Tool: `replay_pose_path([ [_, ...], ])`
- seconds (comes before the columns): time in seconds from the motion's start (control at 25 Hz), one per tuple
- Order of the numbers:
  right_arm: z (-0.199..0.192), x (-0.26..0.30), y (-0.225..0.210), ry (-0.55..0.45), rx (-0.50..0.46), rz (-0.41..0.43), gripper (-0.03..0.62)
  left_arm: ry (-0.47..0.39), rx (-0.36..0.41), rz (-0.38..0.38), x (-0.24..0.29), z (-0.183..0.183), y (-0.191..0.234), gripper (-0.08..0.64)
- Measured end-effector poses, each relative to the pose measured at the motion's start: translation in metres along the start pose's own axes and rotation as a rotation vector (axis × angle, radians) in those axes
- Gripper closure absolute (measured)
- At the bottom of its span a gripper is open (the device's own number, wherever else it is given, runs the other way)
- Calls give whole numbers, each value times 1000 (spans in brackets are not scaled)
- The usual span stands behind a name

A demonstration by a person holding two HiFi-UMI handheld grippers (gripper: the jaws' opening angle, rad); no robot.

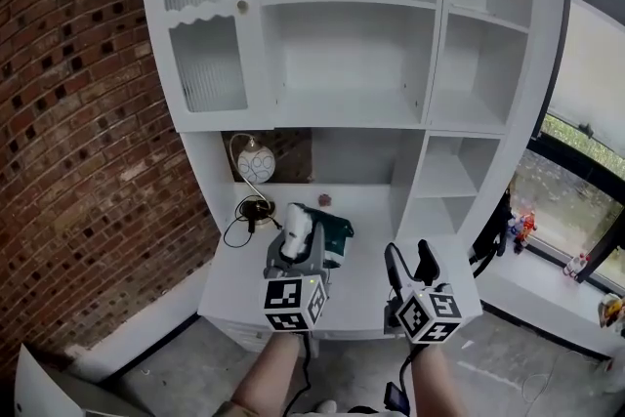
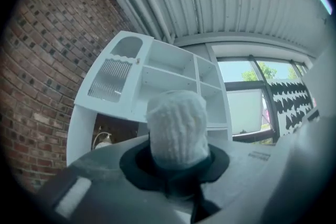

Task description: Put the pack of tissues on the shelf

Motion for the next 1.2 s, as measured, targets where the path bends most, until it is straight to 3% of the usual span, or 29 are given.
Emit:
replay_pose_path([
  [0.24, -3, 17, -8, 9, 8, 30, 290, -2, -133, 19, 17, -12, 4, 459],
  [0.6, -3, 39, -19, -2, 37, 132, 285, -25, -270, 22, 34, -27, -12, 459],
  [0.96, -13, 49, 0, 16, 117, 327, 278, -48, -464, -59, 39, -42, -30, 457],
  [1.2, -20, 48, 4, 33, 163, 379, 286, -59, -554, -118, 39, -44, -41, 457],
])
Point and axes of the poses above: the fingertips, and each gripper's own axes: x forward along the fingers, y to its left, z out of its top, the point moved 2 cm from there along -x, backward along the fingers, and after that the axes turned 13 degrees about -x, right-handed, at the moved point
